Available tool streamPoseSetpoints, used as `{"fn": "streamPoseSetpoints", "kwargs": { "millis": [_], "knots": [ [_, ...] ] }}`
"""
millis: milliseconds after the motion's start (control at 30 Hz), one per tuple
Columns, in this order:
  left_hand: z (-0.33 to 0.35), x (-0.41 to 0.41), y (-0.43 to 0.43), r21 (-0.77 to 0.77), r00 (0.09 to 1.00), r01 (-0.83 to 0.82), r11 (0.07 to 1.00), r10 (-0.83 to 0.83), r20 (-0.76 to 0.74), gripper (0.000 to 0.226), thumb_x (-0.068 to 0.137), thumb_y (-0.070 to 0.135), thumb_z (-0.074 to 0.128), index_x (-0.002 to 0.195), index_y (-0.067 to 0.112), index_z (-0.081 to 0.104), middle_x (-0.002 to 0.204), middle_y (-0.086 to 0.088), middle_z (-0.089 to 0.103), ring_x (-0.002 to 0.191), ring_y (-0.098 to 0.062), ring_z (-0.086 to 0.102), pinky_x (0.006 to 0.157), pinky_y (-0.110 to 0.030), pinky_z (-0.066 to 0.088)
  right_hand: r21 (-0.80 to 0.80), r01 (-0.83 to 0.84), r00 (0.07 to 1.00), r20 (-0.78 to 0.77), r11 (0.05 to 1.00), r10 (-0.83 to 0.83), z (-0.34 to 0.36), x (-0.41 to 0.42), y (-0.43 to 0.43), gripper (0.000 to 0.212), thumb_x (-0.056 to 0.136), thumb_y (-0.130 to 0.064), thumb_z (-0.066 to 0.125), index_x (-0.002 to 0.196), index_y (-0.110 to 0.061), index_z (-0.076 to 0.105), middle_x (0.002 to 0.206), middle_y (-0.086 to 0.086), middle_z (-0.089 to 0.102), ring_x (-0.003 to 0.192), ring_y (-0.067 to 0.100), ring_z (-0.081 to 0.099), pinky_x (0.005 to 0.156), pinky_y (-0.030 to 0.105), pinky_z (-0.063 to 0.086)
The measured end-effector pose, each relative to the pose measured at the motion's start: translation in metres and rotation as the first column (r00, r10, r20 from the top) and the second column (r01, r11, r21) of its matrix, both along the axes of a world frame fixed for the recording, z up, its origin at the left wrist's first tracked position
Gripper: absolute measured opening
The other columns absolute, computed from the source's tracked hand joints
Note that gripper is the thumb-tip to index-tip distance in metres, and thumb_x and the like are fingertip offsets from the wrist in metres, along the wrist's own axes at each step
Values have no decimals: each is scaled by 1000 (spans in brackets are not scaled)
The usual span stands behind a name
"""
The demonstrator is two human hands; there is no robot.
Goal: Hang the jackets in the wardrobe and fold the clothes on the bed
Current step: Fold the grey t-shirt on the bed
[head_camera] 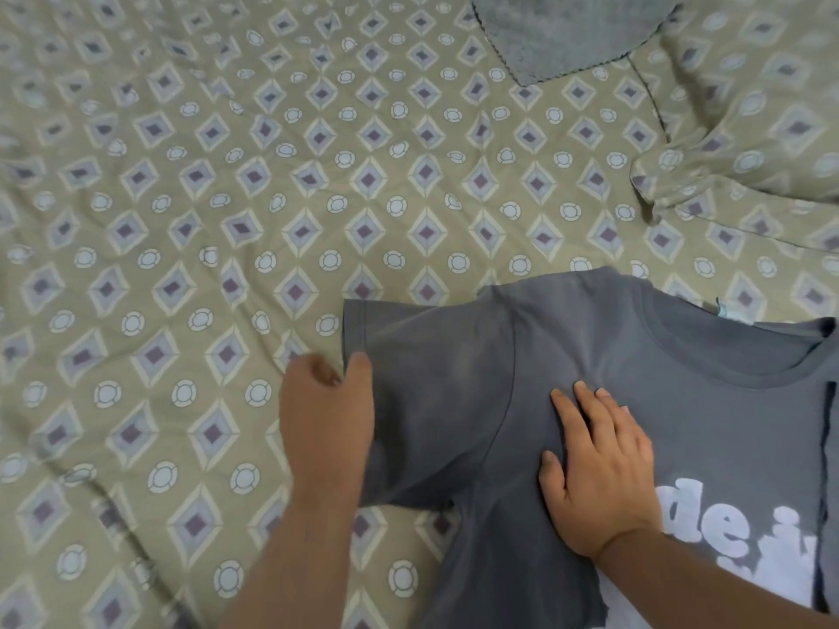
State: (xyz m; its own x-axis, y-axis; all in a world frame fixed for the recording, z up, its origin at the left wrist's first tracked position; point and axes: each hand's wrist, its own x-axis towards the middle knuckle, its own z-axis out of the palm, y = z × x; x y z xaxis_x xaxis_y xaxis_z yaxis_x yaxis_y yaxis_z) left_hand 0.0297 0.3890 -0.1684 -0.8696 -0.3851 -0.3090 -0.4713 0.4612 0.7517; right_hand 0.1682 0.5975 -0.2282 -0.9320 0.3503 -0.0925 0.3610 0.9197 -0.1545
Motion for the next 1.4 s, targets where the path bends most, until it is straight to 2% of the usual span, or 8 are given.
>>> {"fn": "streamPoseSetpoints", "kwargs": {
  "millis": [100, 200, 333, 433, 667, 1100, 1233, 1400],
  "knots": [
    [-3, -62, 6, -153, 956, 288, 945, -274, 108, 27, 83, 46, 61, 73, 22, 51, 71, 12, 53, 61, -7, 50, 54, -26, 32, -1, 0, 1000, 3, 1000, 0, 0, 0, 0, 65, 86, -41, 36, 141, -12, 52, 146, 15, 49, 137, 36, 41, 115, 51, 25],
    [-9, -89, 20, -344, 753, 655, 673, -622, 216, 15, 92, 25, 52, 80, 18, 55, 79, 4, 58, 77, -21, 58, 61, -30, 35, -7, -1, 1000, -11, 1000, 1, 2, 0, -1, 65, 85, -41, 37, 140, -11, 53, 145, 15, 50, 136, 37, 42, 115, 52, 27],
    [-3, -117, 25, -524, 666, 608, 596, -742, -71, 8, 97, 22, 35, 90, 24, 38, 79, 3, 43, 68, -22, 47, 60, -33, 32, -6, -9, 1000, -24, 1000, 9, 2, 0, 0, 65, 85, -40, 37, 139, -9, 54, 144, 16, 51, 135, 38, 43, 115, 51, 25],
    [-15, -130, 19, -550, 647, 654, 519, -761, 51, 9, 99, 24, 32, 91, 22, 38, 82, 1, 41, 70, -21, 45, 62, -34, 32, -1, -6, 1000, -18, 1000, 5, 2, 0, -1, 65, 85, -41, 37, 139, -9, 54, 145, 16, 50, 136, 38, 43, 115, 52, 26],
    [-23, -47, 7, -107, 954, 197, 974, -216, -207, 21, 92, 43, 52, 97, 23, 47, 90, 5, 55, 78, -11, 55, 71, -27, 40, -4, -9, 999, -48, 1000, 9, 0, -1, -1, 64, 83, -39, 39, 137, -9, 55, 143, 17, 51, 134, 38, 43, 114, 50, 23],
    [-10, 45, -33, -179, 926, 243, 953, -173, 335, 20, 89, 26, 65, 96, 22, 48, 80, 6, 59, 70, -14, 54, 65, -35, 40, -7, -10, 1000, -28, 1000, 10, 4, -1, 1, 65, 83, -40, 39, 137, -10, 56, 142, 17, 53, 133, 38, 46, 113, 48, 23],
    [7, 32, -14, -510, 904, 405, 759, -416, 99, 48, 75, 17, 75, 116, 8, 52, 109, -13, 60, 100, -38, 58, 87, -49, 49, -19, -9, 1000, -18, 1000, 9, 5, -1, -1, 65, 82, -40, 39, 137, -10, 56, 142, 17, 53, 133, 38, 46, 113, 49, 24],
    [-4, -46, 65, -512, 543, 691, 510, -834, -98, 50, 96, 29, 56, 141, 12, 45, 146, -9, 48, 138, -29, 39, 114, -38, 27, -16, -13, 1000, -8, 1000, 13, 4, 0, 1, 65, 83, -40, 39, 139, -10, 55, 143, 16, 52, 134, 38, 45, 115, 47, 20]
  ]
}}
